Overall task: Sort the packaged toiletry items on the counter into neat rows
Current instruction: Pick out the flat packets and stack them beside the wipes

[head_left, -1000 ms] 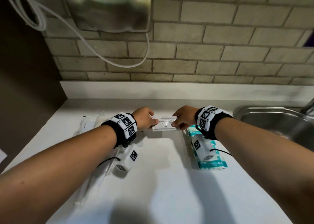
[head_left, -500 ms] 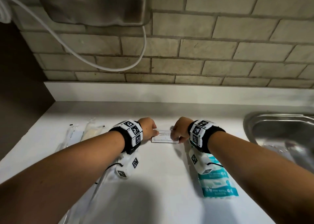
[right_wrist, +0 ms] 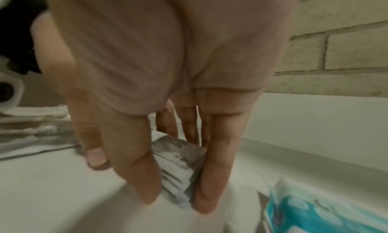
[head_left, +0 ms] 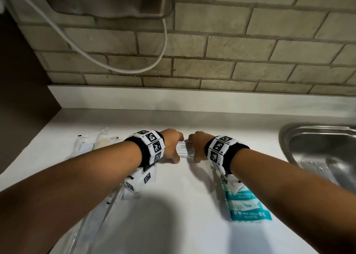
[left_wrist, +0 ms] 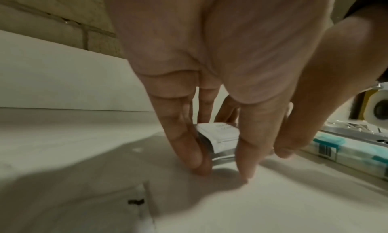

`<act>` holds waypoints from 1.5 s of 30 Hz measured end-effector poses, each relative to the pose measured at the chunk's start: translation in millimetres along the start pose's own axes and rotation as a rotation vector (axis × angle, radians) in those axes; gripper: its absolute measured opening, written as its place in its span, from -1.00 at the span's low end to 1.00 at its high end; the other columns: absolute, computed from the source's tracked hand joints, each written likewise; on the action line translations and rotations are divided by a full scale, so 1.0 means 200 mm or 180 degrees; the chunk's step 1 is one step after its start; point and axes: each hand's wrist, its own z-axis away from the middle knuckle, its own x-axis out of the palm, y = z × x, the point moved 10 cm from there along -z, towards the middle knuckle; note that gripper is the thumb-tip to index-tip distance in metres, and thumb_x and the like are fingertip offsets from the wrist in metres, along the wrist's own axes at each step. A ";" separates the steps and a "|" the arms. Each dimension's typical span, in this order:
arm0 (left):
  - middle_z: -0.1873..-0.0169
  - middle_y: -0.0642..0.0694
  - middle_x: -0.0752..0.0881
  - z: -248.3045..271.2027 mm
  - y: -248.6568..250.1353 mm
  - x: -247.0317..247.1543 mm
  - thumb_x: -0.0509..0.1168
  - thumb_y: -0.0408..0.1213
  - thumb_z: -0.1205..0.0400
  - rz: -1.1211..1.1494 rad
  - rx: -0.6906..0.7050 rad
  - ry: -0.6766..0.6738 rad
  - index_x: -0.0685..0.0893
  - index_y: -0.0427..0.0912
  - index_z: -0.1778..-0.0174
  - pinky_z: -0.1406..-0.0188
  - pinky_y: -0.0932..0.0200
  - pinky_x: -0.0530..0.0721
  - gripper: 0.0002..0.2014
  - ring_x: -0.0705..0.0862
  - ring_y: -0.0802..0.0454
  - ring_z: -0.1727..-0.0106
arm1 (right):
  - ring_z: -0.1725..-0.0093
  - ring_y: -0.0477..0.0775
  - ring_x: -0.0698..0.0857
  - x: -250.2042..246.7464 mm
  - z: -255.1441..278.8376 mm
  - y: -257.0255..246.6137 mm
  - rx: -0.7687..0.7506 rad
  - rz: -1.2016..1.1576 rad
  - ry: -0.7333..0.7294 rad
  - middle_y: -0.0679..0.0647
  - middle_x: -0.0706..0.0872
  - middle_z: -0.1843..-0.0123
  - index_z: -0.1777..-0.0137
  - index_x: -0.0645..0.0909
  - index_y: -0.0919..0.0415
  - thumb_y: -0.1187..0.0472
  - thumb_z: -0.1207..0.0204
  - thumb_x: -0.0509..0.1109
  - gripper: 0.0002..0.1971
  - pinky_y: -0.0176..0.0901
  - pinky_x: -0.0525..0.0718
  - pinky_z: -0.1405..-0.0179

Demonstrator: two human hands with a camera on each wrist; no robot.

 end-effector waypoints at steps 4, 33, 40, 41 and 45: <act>0.09 -0.09 0.77 -0.01 0.02 -0.03 0.59 -0.21 -0.27 -0.0032 -0.0029 -0.0046 0.68 -0.10 -0.01 0.00 0.01 0.75 -0.59 0.74 -0.11 0.09 | 0.20 0.17 0.72 -0.01 -0.02 0.01 0.0101 0.0075 0.0100 0.04 0.67 0.21 -0.05 0.68 0.16 0.21 -0.20 0.61 -0.62 -0.13 0.62 0.27; -0.32 0.00 0.57 0.23 -0.09 -0.23 0.52 -0.09 -0.47 0.0194 0.0216 0.0350 0.44 -0.05 -0.52 0.07 0.33 0.42 -0.30 0.60 0.06 -0.07 | -0.20 0.21 0.71 -0.15 0.06 -0.09 -0.0001 0.0602 0.0398 0.10 0.66 -0.29 -0.44 0.49 0.12 -0.02 -0.34 0.55 -0.34 -0.07 0.65 0.00; 0.16 0.16 0.71 0.69 -0.28 -0.12 0.42 -0.03 -0.52 0.0011 -0.0086 0.0235 0.71 0.06 -0.06 0.17 0.25 0.57 -0.78 0.63 0.15 0.18 | -0.41 0.16 0.58 -0.09 0.22 -0.62 -0.1184 0.0289 0.0413 0.10 0.60 -0.44 -0.53 0.43 0.08 0.05 -0.55 0.37 -0.46 -0.04 0.57 -0.34; 0.17 0.17 0.70 0.72 -0.30 -0.04 0.42 0.02 -0.48 -0.0031 -0.0136 0.0128 0.71 0.09 -0.01 0.12 0.21 0.61 -0.77 0.64 0.15 0.15 | -0.40 0.17 0.58 -0.04 0.23 -0.67 -0.1244 0.0325 0.0373 0.11 0.61 -0.44 -0.53 0.44 0.08 0.07 -0.54 0.38 -0.46 -0.03 0.58 -0.34; 0.17 0.18 0.58 0.79 -0.34 0.22 0.40 0.29 -0.31 -0.0368 -0.0239 -0.0128 0.65 0.10 -0.07 0.15 0.13 0.60 -0.50 0.62 0.05 0.08 | -0.25 0.21 0.70 0.13 0.23 -0.76 -0.1123 0.0346 0.0146 0.16 0.71 -0.28 -0.36 0.58 0.19 0.13 -0.43 0.46 -0.53 0.03 0.70 -0.20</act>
